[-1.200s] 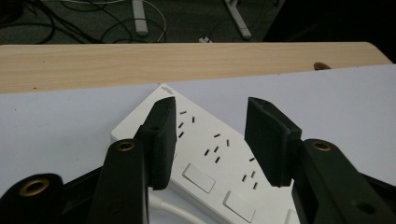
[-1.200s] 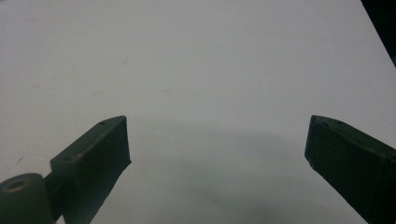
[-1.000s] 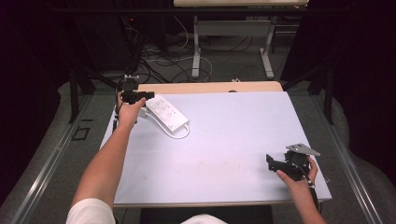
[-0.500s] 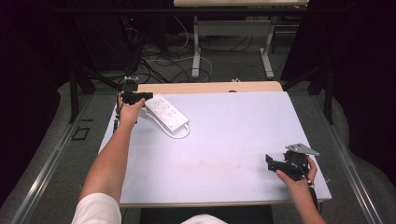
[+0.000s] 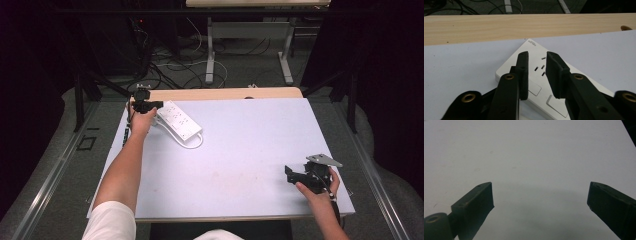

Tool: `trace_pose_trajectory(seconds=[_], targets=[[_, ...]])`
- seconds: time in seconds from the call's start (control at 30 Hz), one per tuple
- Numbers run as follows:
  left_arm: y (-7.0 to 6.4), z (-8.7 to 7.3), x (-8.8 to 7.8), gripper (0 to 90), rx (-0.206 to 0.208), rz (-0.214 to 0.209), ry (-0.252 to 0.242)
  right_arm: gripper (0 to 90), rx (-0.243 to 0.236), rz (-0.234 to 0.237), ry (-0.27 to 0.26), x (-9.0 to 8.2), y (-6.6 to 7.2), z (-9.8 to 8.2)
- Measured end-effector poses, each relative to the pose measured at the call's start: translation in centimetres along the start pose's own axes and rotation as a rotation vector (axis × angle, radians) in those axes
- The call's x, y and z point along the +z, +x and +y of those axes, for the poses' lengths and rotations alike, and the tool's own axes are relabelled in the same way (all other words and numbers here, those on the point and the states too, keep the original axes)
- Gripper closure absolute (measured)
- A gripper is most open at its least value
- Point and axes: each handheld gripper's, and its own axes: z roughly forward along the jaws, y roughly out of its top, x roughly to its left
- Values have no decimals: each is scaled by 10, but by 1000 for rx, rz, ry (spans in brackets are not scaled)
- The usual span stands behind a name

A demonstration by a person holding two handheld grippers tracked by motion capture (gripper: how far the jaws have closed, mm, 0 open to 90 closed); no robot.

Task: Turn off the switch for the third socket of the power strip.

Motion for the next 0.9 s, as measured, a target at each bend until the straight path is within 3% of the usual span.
trace_pose_trajectory(seconds=[0.23,0.33,0.53,0.8,0.9], targets=[[0,-2,5,815,9,10,31,62,2,1,-1,0,-1,0],[0,-3,8,843,0,24,19,62,1,1,-1,0,-1,0],[3,-5,10,891,5,29,60,62,1,5,-4,-1,0,0],[5,-7,13,900,15,35,87,64,0,7,-4,-1,0,0],[4,-7,16,900,6,44,67,65,-1,9,-5,-1,0,0]])
